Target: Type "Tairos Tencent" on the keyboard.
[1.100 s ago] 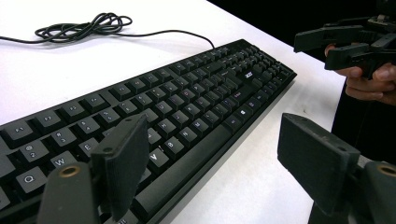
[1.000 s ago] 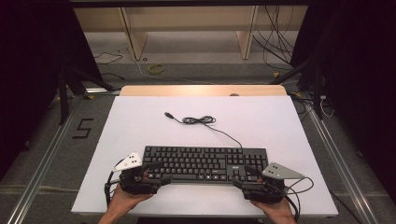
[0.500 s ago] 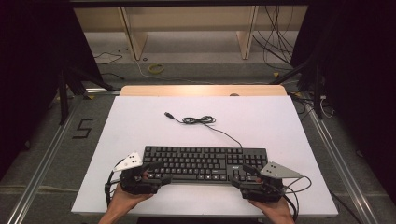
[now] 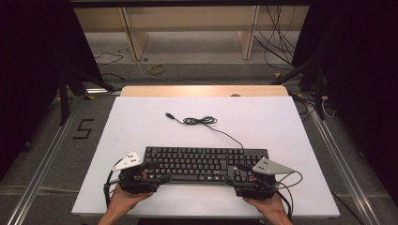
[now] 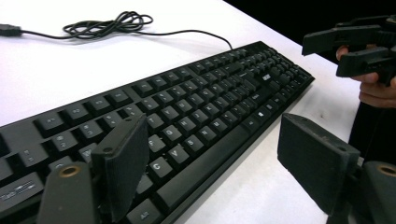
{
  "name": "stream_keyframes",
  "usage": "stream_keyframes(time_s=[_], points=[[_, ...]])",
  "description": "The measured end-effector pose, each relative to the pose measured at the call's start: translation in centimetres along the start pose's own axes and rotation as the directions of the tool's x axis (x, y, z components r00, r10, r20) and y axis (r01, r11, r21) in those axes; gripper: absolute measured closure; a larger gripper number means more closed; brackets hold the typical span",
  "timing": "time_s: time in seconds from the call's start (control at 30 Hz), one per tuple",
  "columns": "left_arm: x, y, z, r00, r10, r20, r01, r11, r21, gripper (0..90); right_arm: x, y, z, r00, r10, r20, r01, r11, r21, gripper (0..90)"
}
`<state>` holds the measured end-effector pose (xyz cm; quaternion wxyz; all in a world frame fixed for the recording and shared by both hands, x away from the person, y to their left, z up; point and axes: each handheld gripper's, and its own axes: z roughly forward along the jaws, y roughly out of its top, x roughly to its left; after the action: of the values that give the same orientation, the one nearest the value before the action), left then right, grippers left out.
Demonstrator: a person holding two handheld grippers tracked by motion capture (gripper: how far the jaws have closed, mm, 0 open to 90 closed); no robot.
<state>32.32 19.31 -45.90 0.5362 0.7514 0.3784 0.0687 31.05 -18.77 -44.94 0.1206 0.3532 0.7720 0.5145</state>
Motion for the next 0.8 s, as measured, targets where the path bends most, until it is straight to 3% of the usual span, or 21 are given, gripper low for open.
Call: stream_keyframes(time_s=[0.07,0.1,0.23,0.27,0.33,0.53,0.57,0.6,0.63,0.67,0.8], points=[[0.2,0.0,-0.1,0.9999,-0.001,-0.012,0.001,1.0,0.007,25.1,0.0,0.0,0.0,1.0,0.0,0.0,0.0,1.0,0.0,31.3],[0.3,0.0,-0.1,0.9993,-0.011,-0.037,0.011,0.9999,0.012,25.1,0.1,0.4,0.6,1.0,-0.003,-0.005,0.003,1.0,0.005,31.5],[0.5,0.0,-0.1,0.9983,-0.009,-0.058,0.011,0.9997,0.022,25.2,0.5,1.4,2.4,0.9997,-0.006,-0.023,0.006,1.0,0.021,32.1],[0.6,0.0,-0.1,0.9967,-0.018,-0.079,0.02,0.9993,0.033,25.2,0.5,1.4,2.4,0.9997,-0.006,-0.023,0.006,1.0,0.021,32.1],[0.6,0.0,-0.1,0.9967,-0.018,-0.079,0.02,0.9993,0.033,25.3,0.7,1.8,3.2,0.9995,-0.01,-0.031,0.01,1.0,0.027,32.1],[0.6,0.0,-0.1,0.9967,-0.018,-0.079,0.02,0.9993,0.033,25.3,0.7,1.8,3.2,0.9995,-0.01,-0.031,0.01,1.0,0.027,32.3],[2.4,-0.4,-0.6,0.9722,-0.09,-0.216,0.118,0.9858,0.119,25.3,0.7,1.8,3.2,0.9995,-0.01,-0.031,0.01,1.0,0.027,32.3],[2.4,-0.4,-0.6,0.9722,-0.09,-0.216,0.118,0.9858,0.119,57.8,0.7,1.8,3.2,0.9995,-0.01,-0.031,0.01,1.0,0.027,32.3],[2.4,-0.4,-0.6,0.9722,-0.09,-0.216,0.118,0.9858,0.119,57.8,2.2,4.7,9.4,0.9981,-0.026,-0.057,0.034,0.988,0.148,32.3],[2.4,-0.4,-0.6,0.9722,-0.09,-0.216,0.118,0.9858,0.119,57.8,2.2,4.7,9.4,0.9981,-0.026,-0.057,0.034,0.988,0.148,52.3],[2.4,-0.4,-0.6,0.9722,-0.09,-0.216,0.118,0.9858,0.119,57.8,2.2,4.7,9.4,0.9981,-0.026,-0.057,0.034,0.988,0.148,52.3]])
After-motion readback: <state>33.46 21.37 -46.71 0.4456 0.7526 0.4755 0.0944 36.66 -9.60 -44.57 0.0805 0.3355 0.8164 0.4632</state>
